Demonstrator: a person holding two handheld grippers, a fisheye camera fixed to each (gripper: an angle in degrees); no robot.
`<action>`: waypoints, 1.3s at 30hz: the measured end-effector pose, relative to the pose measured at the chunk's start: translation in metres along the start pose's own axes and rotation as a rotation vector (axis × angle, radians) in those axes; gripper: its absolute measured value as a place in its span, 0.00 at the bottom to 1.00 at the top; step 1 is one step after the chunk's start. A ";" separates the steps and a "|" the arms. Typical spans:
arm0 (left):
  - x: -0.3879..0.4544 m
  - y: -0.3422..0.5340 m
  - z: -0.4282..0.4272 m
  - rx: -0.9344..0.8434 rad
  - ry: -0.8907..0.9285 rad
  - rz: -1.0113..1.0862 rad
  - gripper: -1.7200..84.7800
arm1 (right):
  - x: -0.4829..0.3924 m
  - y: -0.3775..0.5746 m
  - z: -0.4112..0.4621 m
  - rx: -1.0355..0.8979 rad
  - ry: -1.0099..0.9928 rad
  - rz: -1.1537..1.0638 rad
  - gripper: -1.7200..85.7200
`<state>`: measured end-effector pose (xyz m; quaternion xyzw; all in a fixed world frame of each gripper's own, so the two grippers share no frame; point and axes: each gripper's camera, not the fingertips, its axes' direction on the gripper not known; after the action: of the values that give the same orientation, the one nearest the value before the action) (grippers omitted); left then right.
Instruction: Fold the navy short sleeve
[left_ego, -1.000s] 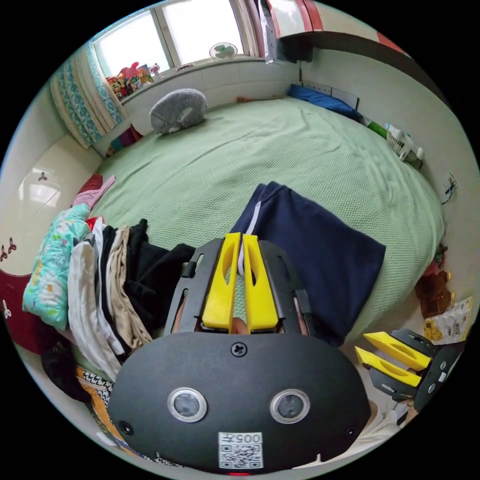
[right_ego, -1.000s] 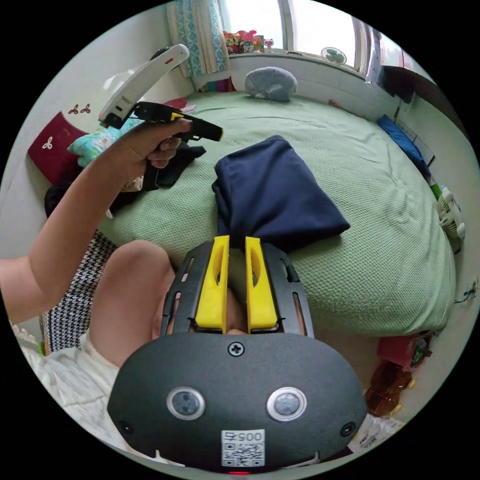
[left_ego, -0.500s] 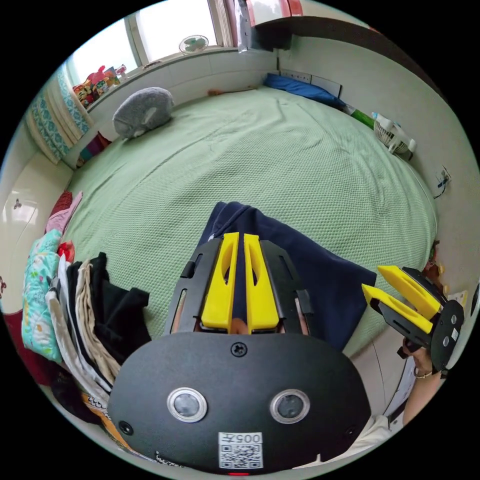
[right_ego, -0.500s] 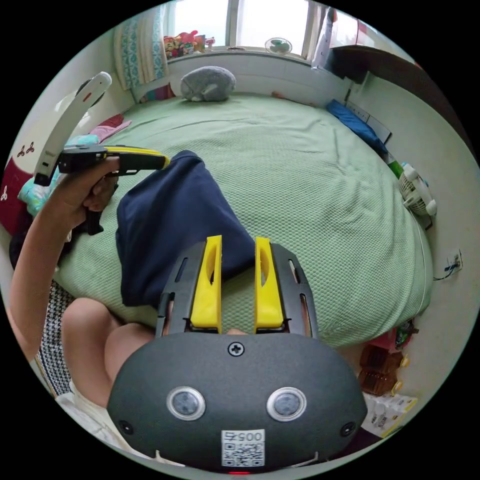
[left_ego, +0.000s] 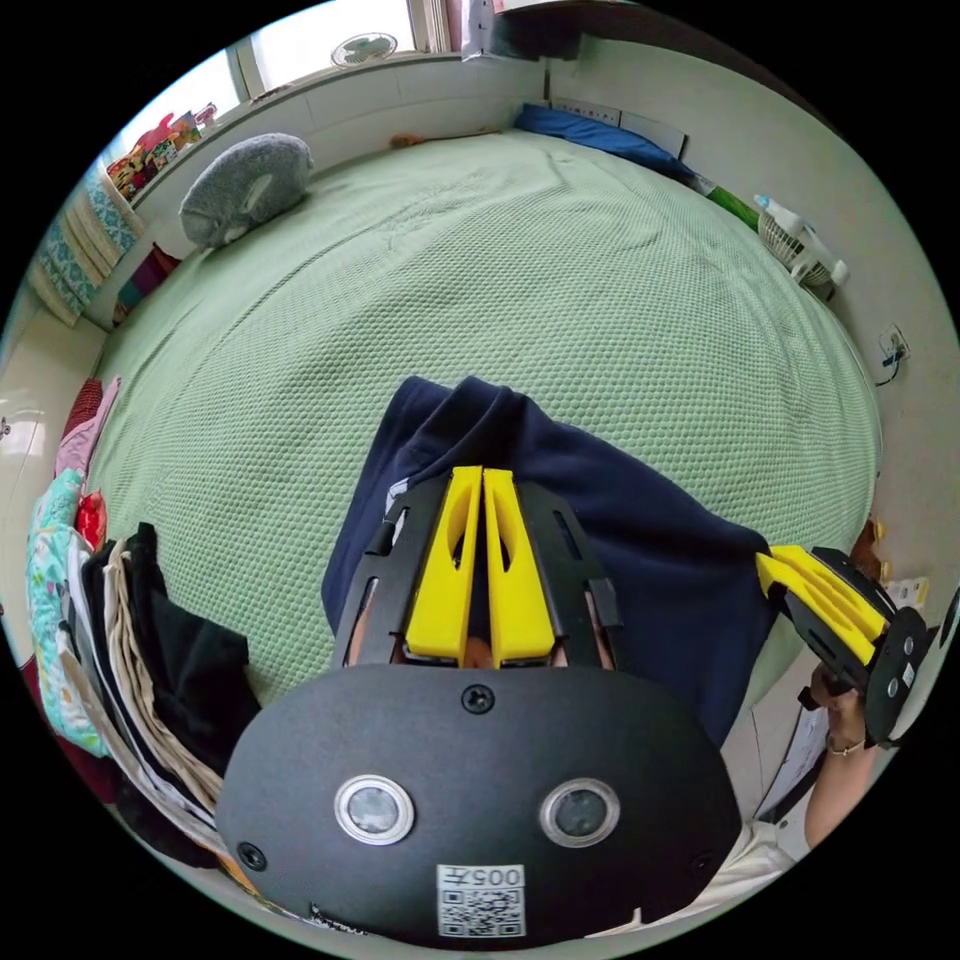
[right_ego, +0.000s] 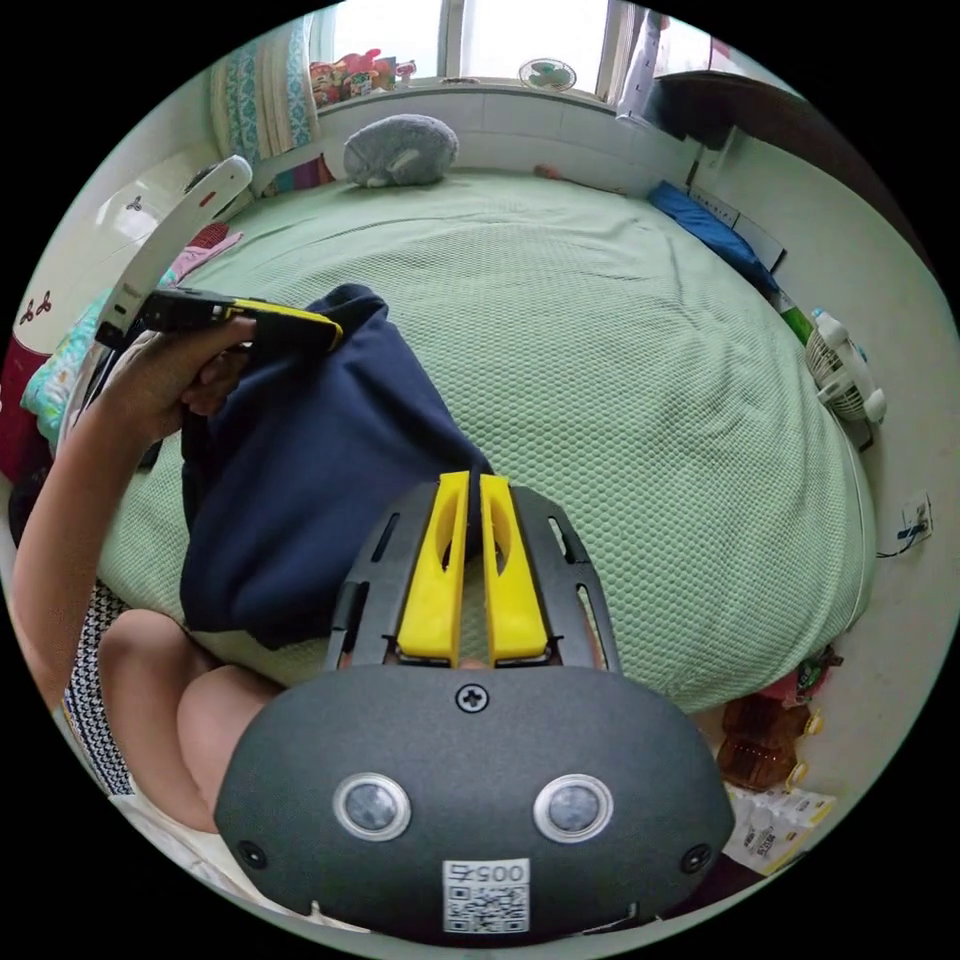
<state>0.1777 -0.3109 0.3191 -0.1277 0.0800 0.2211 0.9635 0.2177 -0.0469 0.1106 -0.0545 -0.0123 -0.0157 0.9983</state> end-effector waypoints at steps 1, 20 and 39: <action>-0.001 0.000 0.002 -0.002 0.004 -0.001 0.02 | 0.000 0.000 0.004 -0.005 -0.002 0.006 0.01; -0.061 0.093 -0.048 0.091 0.071 -0.101 0.02 | -0.059 -0.085 -0.029 0.118 -0.136 -0.089 0.08; -0.082 0.168 0.004 0.012 0.077 -0.106 0.02 | -0.182 -0.208 0.132 -0.067 0.012 -0.223 0.01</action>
<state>0.0299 -0.1966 0.3049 -0.1346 0.1114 0.1643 0.9708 0.0258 -0.2334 0.2592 -0.0859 -0.0117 -0.1272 0.9881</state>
